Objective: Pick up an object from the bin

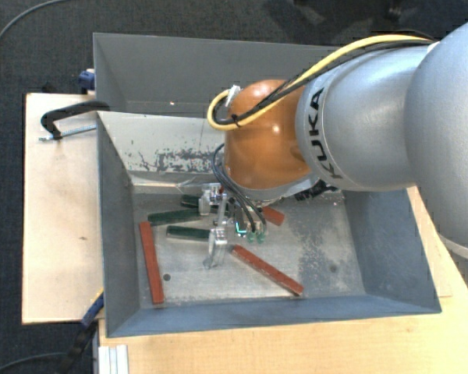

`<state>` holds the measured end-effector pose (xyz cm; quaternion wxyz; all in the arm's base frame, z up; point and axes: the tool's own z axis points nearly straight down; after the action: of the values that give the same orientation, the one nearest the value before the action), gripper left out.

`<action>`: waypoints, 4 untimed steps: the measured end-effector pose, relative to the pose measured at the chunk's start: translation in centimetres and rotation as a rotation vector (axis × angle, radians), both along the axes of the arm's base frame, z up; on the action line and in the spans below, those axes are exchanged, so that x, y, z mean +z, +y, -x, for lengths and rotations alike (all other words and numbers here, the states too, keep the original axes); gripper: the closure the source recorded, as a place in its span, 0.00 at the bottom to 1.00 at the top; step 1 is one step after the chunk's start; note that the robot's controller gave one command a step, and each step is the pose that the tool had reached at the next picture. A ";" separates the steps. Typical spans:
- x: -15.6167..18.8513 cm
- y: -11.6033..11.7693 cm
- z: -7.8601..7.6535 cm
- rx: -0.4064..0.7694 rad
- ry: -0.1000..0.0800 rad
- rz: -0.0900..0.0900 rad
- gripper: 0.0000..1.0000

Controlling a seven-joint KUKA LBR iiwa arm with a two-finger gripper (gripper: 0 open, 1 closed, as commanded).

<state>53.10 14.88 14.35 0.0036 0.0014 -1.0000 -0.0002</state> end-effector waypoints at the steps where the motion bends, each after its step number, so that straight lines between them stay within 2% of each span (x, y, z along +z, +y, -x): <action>1: -7.4 -1.3 -3.5 -0.226 -0.008 0.000 0.00; 2: -7.1 1.5 -3.0 -0.304 -0.014 0.001 0.00; 3: -7.2 2.9 -4.3 -0.478 -0.013 -0.001 0.00; 4: -7.2 3.1 -6.9 0.007 -0.014 -0.002 0.00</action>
Offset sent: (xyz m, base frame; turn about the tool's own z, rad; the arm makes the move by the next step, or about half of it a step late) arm 0.0340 -0.0136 -0.0735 0.2264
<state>60.00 17.97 7.17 -0.0033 0.0049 -1.0000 -0.0012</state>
